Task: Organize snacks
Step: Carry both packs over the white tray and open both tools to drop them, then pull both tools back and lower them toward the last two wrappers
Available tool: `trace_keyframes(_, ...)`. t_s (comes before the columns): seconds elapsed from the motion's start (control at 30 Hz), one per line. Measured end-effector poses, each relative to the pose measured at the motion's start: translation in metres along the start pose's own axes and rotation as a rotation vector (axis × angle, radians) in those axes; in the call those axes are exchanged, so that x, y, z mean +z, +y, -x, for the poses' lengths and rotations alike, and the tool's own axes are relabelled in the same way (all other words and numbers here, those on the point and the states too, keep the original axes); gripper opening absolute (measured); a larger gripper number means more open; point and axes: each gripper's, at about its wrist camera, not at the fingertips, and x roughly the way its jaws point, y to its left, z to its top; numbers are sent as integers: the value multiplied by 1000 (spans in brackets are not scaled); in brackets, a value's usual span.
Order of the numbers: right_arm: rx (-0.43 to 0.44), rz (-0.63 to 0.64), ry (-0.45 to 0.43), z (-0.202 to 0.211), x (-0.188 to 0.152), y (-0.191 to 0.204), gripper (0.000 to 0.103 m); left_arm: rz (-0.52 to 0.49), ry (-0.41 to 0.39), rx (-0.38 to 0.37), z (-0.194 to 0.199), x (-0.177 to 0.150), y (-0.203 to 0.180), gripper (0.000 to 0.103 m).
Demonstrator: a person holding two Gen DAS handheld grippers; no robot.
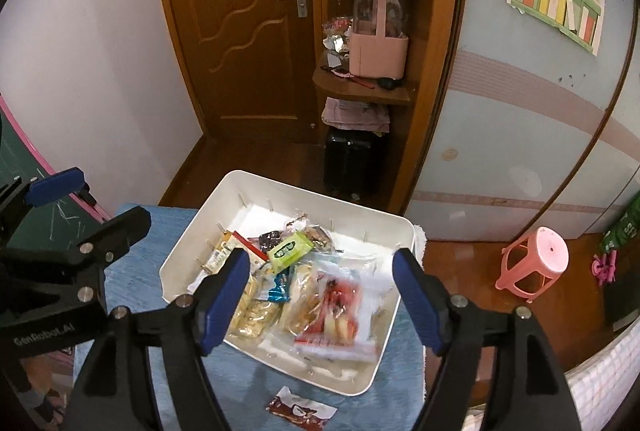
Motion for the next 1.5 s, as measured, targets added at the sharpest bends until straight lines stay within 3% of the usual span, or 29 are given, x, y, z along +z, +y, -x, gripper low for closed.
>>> trace_keyframes(0.47, -21, -12, -1, 33, -31, 14, 75, -24, -19, -18, 42, -29, 6, 93)
trace_keyframes(0.7, -57, -38, 2, 66, -72, 15, 75, -89, -16, -52, 65, -59, -3, 93)
trace_keyframes(0.9, -97, -49, 4, 88, -127, 7, 75, -159, 16, -101, 68, -89, -18, 93)
trace_keyframes(1.17, -122, -137, 174, 75, -220, -15, 75, -337, 117, -201, 42, -143, -57, 93)
trace_keyframes(1.3, -132, -243, 267, 59, -265, -30, 75, -466, 163, -240, 24, -172, -79, 93)
trace_keyframes(1.5, -117, -415, 337, 44, -313, -42, 75, -660, 219, -279, -3, -203, -100, 93)
